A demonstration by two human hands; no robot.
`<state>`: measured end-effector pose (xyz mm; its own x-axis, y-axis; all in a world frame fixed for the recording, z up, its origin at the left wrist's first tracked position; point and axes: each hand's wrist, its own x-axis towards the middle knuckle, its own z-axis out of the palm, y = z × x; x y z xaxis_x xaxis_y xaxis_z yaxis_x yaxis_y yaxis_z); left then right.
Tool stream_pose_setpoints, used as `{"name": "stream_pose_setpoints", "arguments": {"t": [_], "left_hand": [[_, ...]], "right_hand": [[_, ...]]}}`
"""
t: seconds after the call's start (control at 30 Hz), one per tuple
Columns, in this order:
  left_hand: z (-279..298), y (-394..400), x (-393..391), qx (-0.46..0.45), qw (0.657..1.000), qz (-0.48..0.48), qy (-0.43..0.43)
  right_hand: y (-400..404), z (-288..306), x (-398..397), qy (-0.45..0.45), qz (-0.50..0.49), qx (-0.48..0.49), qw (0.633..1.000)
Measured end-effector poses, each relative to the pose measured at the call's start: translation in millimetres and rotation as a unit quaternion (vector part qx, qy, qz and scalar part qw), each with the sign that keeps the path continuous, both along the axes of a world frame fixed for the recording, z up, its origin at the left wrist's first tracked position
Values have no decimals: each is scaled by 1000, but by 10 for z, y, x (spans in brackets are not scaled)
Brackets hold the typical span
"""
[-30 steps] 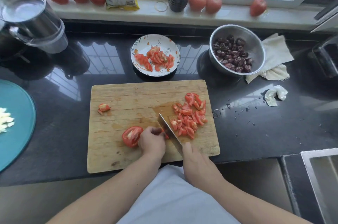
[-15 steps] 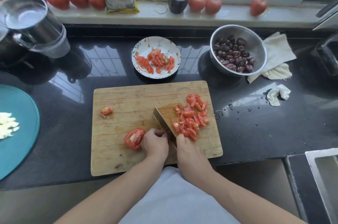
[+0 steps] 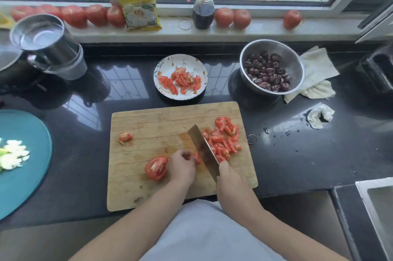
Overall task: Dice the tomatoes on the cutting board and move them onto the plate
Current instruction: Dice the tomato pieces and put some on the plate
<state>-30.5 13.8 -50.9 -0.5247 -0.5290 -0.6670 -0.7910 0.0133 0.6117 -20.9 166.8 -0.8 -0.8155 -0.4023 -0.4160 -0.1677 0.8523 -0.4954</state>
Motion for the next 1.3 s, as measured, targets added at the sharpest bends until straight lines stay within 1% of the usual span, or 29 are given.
{"name": "stream_pose_setpoints", "arguments": {"t": [0.07, 0.13, 0.17, 0.2, 0.23, 0.27, 0.3, 0.33, 0.37, 0.4, 0.43, 0.57, 0.67, 0.77, 0.87, 0.93, 1.0, 1.2, 1.3], "left_hand": [[69, -147, 96, 10, 1000, -10, 6], [206, -390, 268, 5, 999, 11, 33], [280, -542, 363, -13, 999, 11, 46], [345, -718, 457, -46, 997, -14, 56], [394, -903, 540, -89, 991, -77, 58], [402, -1081, 598, -123, 976, -172, 47], [392, -1237, 631, -137, 951, -277, 18], [383, -1340, 631, -137, 920, -367, -20], [371, -1395, 617, -126, 895, -425, -50], [360, -1405, 592, -111, 883, -452, -62], [340, -1387, 562, -100, 886, -449, -57], [121, -1161, 520, -87, 940, -331, -9], [-45, -903, 509, -76, 959, -271, 14], [-84, -600, 418, -16, 979, -202, 29], [-113, -379, 359, 53, 993, -94, 38], [-103, -324, 344, 91, 994, -33, 43], [-96, -331, 340, 119, 992, 2, 48], [-84, -271, 403, 138, 989, 29, 41], [-51, -198, 402, 187, 977, 82, 58]], "right_hand": [[-49, -14, 39, -11, 42, 21, 999], [-111, -28, 40, -33, 82, 48, 995], [-125, -33, 36, -43, 96, 57, 993], [-122, -38, 31, -49, 100, 62, 992], [-104, -43, 18, -46, 94, 63, 992], [-75, -51, -5, -40, 78, 61, 994], [-42, -65, -41, -33, 54, 61, 996], [-10, -83, -93, -26, 26, 64, 997], [14, -98, -148, -23, 4, 69, 997], [24, -106, -194, -21, -3, 71, 997], [26, -108, -223, -16, -2, 70, 997], [-15, -81, -201, -6, 5, 72, 997], [-11, -72, -102, -10, -6, 42, 999], [4, -40, -7, 11, 30, 46, 998], [-14, 38, 38, 36, 84, 88, 992], [-23, 100, 40, 46, 104, 116, 987], [-28, 131, 42, 55, 121, 138, 981], [-79, 143, 37, 68, 150, 191, 968], [-108, 133, 25, 69, 149, 191, 968]]}}
